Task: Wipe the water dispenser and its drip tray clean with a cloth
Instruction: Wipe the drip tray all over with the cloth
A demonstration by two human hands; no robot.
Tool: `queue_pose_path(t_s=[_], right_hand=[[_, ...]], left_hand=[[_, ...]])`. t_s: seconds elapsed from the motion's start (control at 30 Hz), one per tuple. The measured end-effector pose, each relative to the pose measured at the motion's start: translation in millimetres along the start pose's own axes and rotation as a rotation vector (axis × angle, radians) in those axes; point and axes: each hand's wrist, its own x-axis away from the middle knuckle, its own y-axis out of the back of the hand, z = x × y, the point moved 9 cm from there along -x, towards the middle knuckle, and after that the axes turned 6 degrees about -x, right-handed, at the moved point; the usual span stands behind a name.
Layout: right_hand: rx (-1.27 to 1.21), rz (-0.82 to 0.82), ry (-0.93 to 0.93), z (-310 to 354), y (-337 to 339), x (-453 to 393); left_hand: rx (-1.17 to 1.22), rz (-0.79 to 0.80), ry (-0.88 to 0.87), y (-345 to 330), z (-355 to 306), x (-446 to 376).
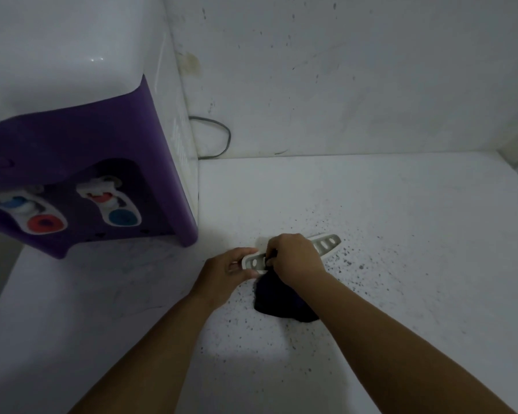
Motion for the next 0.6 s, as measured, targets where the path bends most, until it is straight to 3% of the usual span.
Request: queue_pose_path(t_s=[0.3,0.5,0.6], right_hand=[[-0.347,-0.182,-0.087,-19.4,27.9,15.3],[-0.217,-0.042,-0.042,-1.1,6.0,14.5],[-0.135,-0.089,-0.059,1.2,2.2,12.3]], left_hand=[[0.042,0.061,0.056,1.2,4.3,-6.0],[0.098,0.053,0.056,3.2,2.0,-4.9],[0.079,0.047,0.033,2.8,3.5,-4.2]])
